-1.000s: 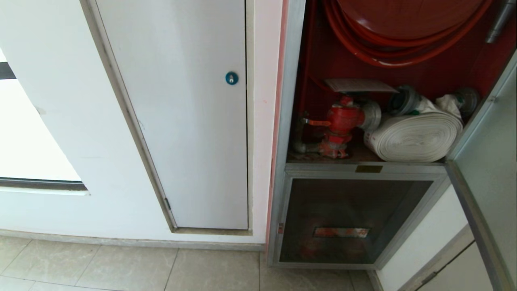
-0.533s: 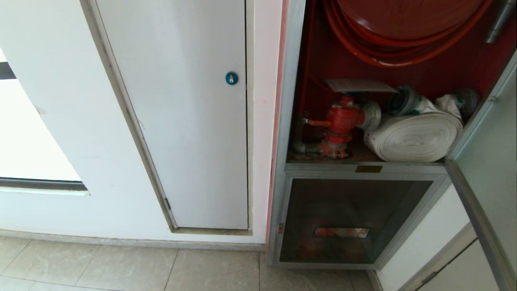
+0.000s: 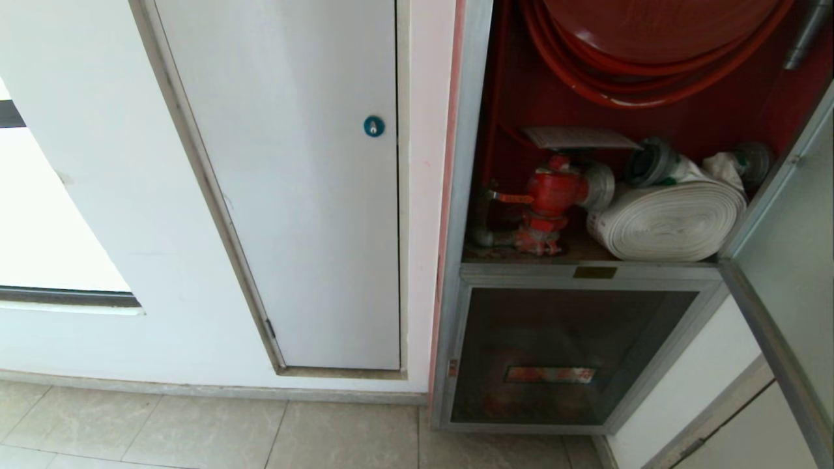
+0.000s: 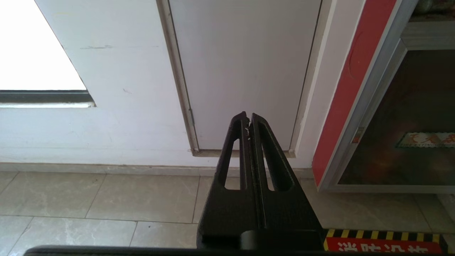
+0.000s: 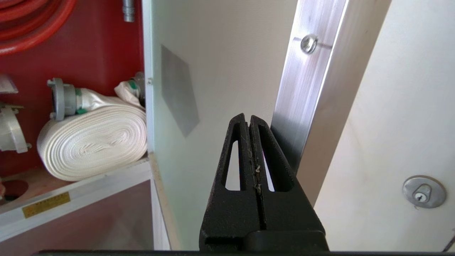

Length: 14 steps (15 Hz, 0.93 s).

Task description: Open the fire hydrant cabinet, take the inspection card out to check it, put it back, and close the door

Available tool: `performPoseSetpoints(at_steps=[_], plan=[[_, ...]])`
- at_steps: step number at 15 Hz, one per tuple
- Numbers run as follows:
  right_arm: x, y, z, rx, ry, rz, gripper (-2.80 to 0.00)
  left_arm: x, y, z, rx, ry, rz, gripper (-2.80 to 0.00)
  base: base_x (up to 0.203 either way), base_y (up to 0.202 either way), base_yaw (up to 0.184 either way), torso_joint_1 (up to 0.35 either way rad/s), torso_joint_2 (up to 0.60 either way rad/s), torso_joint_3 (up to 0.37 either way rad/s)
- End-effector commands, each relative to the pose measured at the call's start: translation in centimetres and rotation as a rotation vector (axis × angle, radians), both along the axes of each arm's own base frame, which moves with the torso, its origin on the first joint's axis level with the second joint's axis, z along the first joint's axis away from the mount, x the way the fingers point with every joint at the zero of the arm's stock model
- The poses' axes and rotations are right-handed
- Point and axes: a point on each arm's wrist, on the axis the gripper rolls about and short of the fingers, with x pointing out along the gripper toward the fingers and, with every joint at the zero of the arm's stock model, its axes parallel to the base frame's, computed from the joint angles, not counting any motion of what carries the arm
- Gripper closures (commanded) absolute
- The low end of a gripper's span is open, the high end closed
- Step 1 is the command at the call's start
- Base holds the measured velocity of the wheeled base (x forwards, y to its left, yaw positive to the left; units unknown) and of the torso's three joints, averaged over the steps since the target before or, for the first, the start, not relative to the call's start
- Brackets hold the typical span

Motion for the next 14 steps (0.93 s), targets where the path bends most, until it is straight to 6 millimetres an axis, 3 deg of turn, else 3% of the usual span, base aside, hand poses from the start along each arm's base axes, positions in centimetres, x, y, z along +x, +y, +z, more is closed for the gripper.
performPoseSetpoints(at_steps=[1, 14], plan=[[-0.2, 0.0, 0.3, 0.004, -0.006, -0.025, 0.0, 0.1, 0.0, -0.4, 0.0, 0.015, 0.0, 0.0, 0.0, 0.0, 0.0, 0.0, 0.0, 0.0], [-0.7, 0.0, 2.9, 0.053, 0.131, -0.124, 0.0, 0.1, 0.0, -0.4, 0.0, 0.014, 0.0, 0.0, 0.0, 0.0, 0.0, 0.0, 0.0, 0.0]])
